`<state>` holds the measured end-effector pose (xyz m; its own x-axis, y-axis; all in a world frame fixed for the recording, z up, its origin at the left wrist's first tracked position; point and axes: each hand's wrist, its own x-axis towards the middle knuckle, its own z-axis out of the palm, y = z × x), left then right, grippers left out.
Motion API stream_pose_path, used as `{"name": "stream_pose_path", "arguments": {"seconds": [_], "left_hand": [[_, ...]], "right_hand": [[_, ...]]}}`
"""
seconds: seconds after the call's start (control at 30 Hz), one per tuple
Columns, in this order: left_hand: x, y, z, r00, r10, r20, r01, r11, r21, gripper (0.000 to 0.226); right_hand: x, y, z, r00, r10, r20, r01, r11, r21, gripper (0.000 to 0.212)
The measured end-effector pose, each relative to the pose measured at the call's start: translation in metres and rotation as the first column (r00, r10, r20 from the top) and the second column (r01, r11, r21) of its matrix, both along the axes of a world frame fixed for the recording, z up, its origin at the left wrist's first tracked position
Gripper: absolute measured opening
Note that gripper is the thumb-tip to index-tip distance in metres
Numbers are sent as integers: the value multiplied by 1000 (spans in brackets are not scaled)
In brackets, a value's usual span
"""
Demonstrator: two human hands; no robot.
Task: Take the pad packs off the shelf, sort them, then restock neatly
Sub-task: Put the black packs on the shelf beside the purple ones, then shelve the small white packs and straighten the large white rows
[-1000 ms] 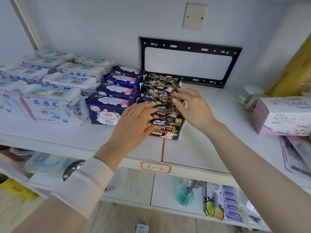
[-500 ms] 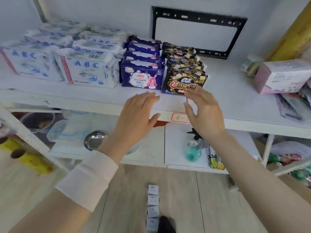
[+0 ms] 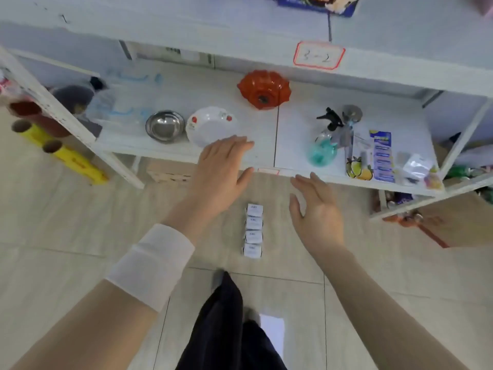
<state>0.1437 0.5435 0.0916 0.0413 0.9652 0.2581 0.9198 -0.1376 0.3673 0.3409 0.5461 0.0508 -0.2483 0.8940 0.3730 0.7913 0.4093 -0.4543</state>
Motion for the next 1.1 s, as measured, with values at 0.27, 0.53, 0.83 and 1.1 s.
{"name": "stream_pose_path", "arguments": {"seconds": [0.27,0.53,0.83,1.1], "left_hand": [[36,-68,-97,998,1,58,12,976,-218,39],[36,-105,-209,988,48,144,30,869,-494,44],[53,-107,-356,986,39,165,78,759,-646,48],[68,-87,-590,985,-45,168,149,717,-681,65]], "right_hand": [[50,-75,-83,987,-4,158,44,967,-250,39],[68,-101,-161,957,74,279,118,781,-613,39],[79,-60,-300,951,192,241,58,657,-752,45],[79,10,-536,925,325,197,-72,659,-748,52]]}}
